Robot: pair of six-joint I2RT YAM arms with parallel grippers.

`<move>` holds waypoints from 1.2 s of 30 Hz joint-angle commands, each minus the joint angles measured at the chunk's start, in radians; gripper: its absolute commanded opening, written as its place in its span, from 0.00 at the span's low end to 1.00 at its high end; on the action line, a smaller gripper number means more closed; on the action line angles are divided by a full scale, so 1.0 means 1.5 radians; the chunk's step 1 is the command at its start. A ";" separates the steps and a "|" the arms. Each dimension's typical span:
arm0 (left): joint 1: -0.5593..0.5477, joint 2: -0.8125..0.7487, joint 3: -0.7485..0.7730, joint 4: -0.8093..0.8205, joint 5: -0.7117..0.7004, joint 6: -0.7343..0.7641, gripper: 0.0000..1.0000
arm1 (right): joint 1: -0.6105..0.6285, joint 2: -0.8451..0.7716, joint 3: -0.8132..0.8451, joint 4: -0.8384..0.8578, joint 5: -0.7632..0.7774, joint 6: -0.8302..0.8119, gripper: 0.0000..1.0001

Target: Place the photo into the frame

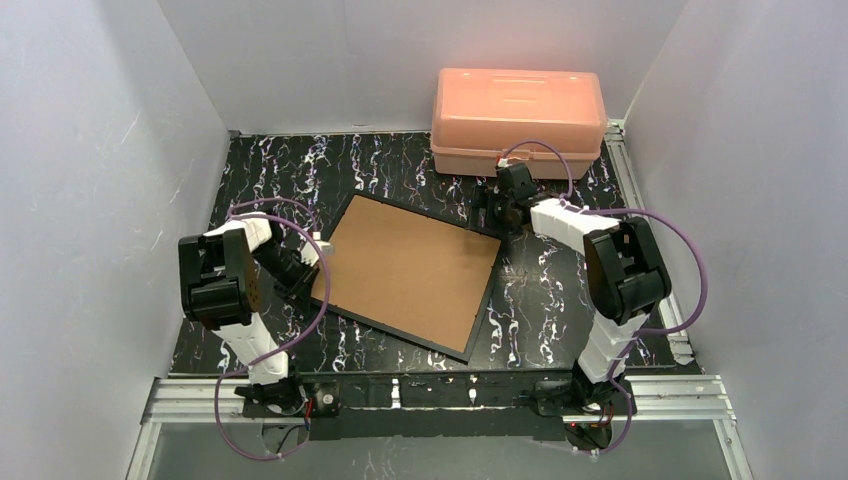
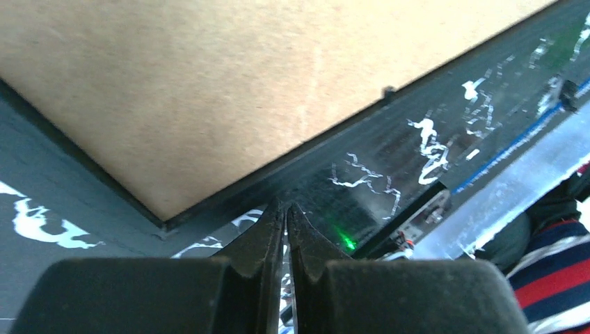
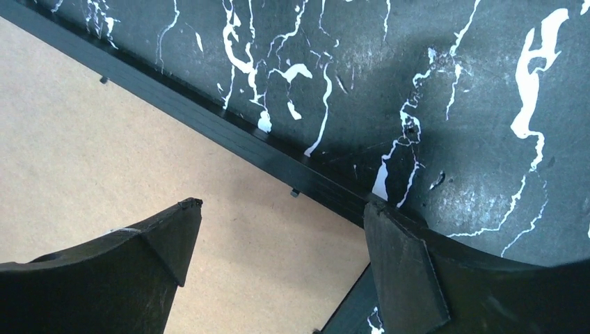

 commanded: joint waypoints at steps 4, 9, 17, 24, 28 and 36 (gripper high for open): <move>-0.002 0.004 -0.011 0.110 -0.057 -0.063 0.03 | -0.004 -0.019 -0.068 0.041 -0.027 0.027 0.94; -0.002 0.042 0.034 0.149 -0.053 -0.118 0.02 | -0.004 -0.064 -0.154 0.065 -0.063 0.062 0.92; -0.002 0.118 0.123 0.165 -0.040 -0.173 0.01 | 0.006 -0.185 -0.322 0.076 -0.126 0.121 0.91; 0.004 0.141 0.164 0.179 -0.060 -0.208 0.00 | 0.035 -0.331 -0.403 0.016 -0.164 0.178 0.91; 0.015 0.164 0.202 0.166 -0.032 -0.231 0.00 | 0.063 -0.391 -0.400 -0.039 -0.177 0.207 0.91; 0.026 0.157 0.214 0.130 0.009 -0.229 0.00 | 0.043 -0.370 -0.214 -0.190 -0.138 0.113 0.95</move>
